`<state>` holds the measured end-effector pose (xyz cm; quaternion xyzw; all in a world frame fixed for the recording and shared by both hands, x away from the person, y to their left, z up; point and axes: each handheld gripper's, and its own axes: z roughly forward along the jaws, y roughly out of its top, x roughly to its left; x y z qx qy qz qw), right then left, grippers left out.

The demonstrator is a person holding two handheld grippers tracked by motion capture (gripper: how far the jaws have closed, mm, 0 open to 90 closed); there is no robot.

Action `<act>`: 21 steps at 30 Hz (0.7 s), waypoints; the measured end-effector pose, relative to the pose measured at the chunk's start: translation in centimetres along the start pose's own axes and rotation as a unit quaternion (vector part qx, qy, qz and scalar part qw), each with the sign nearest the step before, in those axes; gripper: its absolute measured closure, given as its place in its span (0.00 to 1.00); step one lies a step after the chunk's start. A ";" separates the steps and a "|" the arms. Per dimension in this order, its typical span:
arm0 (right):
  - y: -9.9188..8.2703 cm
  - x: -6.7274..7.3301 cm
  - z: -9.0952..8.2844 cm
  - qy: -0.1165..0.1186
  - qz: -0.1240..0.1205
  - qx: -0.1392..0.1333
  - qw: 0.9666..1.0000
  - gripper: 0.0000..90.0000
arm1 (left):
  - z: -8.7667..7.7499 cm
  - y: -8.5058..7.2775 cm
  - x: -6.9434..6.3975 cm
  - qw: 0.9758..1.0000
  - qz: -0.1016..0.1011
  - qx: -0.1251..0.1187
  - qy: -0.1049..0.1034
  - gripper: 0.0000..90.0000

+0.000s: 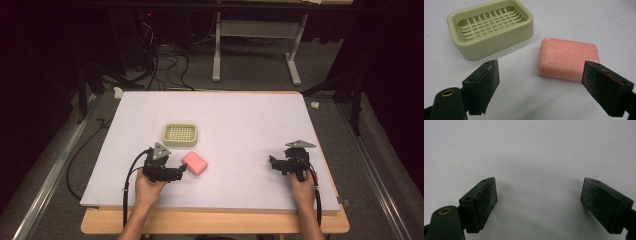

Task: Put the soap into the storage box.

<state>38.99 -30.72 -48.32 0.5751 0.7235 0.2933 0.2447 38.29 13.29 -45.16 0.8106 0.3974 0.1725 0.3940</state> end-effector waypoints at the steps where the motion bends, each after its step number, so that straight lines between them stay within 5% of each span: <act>1: 0.0 0.0 0.0 0.000 0.000 0.000 1.000 0.16 | 0.1 0.0 -0.2 1.000 0.000 0.001 -0.004 0.17; 21: 0.0 0.0 0.0 0.000 0.000 0.000 1.000 0.16 | 2.1 0.6 -2.4 0.999 0.029 0.021 -0.021 0.15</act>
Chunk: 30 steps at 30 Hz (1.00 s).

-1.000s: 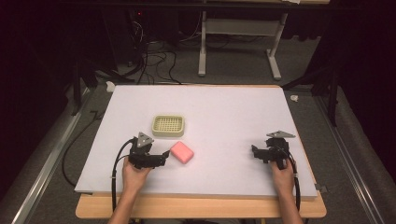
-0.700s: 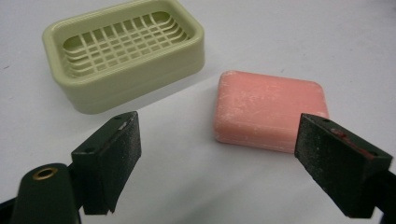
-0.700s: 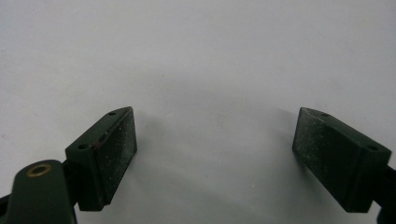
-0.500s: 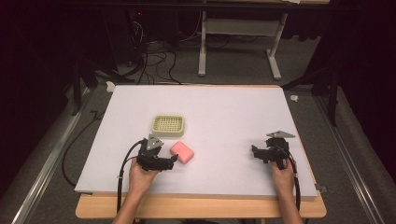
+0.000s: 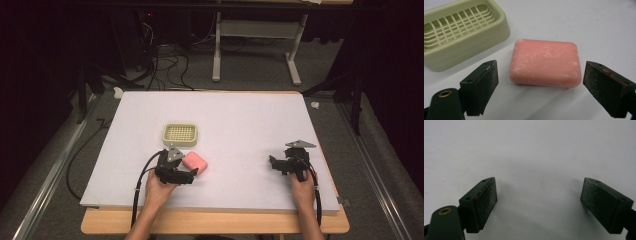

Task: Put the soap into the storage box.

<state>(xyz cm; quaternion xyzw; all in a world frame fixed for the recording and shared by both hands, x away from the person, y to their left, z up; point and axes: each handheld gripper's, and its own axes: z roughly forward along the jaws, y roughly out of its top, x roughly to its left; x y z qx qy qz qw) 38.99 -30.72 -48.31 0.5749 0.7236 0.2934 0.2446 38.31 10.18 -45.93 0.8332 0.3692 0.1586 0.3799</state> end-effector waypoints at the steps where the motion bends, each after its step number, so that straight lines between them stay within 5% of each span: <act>1: 0.0 0.0 0.0 0.000 0.000 0.000 1.000 0.16 | 0.1 0.1 0.0 1.000 0.000 0.001 -0.002 0.14; 12: 0.0 0.0 0.0 0.000 0.000 0.000 1.000 0.16 | 1.2 0.9 -0.7 1.000 0.016 0.014 -0.004 0.12; 30: 0.0 0.0 0.0 0.000 0.001 0.000 1.000 0.16 | 3.0 1.5 -0.8 0.999 0.015 0.048 0.003 0.11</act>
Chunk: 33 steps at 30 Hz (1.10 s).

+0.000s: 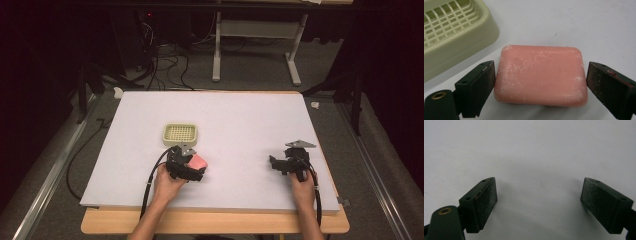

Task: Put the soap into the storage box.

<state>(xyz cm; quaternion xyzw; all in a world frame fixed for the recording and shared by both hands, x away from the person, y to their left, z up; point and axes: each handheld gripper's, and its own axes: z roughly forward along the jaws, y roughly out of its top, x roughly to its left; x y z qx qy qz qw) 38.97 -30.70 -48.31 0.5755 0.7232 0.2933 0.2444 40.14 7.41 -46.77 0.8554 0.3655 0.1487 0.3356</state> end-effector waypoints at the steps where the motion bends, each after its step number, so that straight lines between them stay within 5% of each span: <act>1: 0.0 0.0 0.0 0.000 0.000 0.000 1.000 0.16 | 0.0 0.0 0.0 1.000 0.000 0.002 -0.001 0.11; 14: 0.0 0.0 0.0 0.000 0.000 0.000 1.000 0.16 | 0.8 -0.1 -0.1 0.999 0.010 0.034 0.008 0.15; 33: 0.0 0.0 0.0 0.000 0.000 0.000 1.000 0.16 | 0.8 -0.1 0.1 0.999 -0.007 0.036 0.005 0.15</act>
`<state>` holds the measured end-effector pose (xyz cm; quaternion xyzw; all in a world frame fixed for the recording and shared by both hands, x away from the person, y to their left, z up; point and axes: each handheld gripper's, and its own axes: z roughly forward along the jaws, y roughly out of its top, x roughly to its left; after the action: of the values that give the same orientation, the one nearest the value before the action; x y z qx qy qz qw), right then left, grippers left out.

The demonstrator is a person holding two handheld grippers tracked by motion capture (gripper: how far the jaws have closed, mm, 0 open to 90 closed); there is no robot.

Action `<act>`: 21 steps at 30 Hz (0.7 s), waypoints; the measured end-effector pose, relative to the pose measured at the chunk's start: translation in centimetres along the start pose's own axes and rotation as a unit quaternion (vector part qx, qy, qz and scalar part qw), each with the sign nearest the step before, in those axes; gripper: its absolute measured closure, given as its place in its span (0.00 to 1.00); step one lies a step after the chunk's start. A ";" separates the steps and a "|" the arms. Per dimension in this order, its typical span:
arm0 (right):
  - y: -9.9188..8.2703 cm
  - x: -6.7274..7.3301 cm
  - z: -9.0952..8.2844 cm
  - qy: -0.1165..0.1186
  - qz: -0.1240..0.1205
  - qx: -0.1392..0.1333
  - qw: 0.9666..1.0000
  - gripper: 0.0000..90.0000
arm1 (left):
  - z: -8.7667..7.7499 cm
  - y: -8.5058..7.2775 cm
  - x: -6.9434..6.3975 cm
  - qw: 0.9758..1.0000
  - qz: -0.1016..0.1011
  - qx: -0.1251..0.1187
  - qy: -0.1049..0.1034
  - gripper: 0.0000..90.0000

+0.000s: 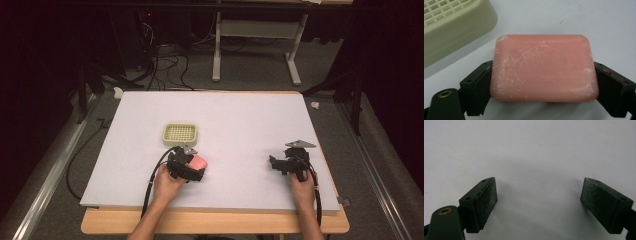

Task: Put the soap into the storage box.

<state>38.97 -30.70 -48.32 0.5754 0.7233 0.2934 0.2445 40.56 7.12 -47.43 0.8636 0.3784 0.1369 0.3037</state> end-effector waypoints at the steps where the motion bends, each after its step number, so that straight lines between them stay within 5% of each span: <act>1: 0.0 0.0 0.0 0.000 0.000 0.000 1.000 0.16 | 0.0 0.0 0.0 1.000 0.001 -0.001 0.002 0.15; 21: 0.0 0.0 0.0 0.000 0.000 0.000 1.000 0.16 | -1.6 0.1 -0.1 1.000 0.003 -0.029 0.006 0.15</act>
<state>38.97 -30.71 -48.31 0.5753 0.7233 0.2933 0.2445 39.82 7.63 -46.15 0.8549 0.3736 0.1539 0.3254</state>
